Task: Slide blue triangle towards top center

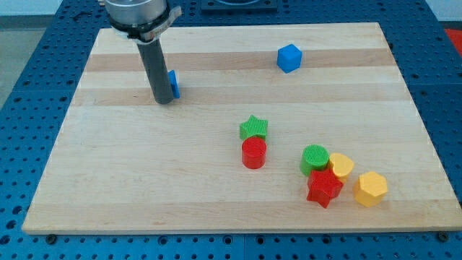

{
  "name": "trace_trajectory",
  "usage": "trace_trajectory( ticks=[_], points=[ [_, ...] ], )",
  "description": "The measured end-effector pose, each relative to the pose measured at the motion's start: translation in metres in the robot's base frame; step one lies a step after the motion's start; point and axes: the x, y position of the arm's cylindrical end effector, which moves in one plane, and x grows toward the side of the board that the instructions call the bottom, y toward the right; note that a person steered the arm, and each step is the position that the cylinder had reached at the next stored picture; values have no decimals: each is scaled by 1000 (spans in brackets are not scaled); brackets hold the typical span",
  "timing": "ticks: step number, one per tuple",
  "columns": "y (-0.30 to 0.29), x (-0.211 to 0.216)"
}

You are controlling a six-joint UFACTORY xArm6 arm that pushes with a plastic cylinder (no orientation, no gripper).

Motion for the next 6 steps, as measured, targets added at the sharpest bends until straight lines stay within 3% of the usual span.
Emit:
trace_trajectory(
  ticks=[3,5,6],
  points=[
    [-29,-48],
    [-25,-16],
    [-14,-20]
  ],
)
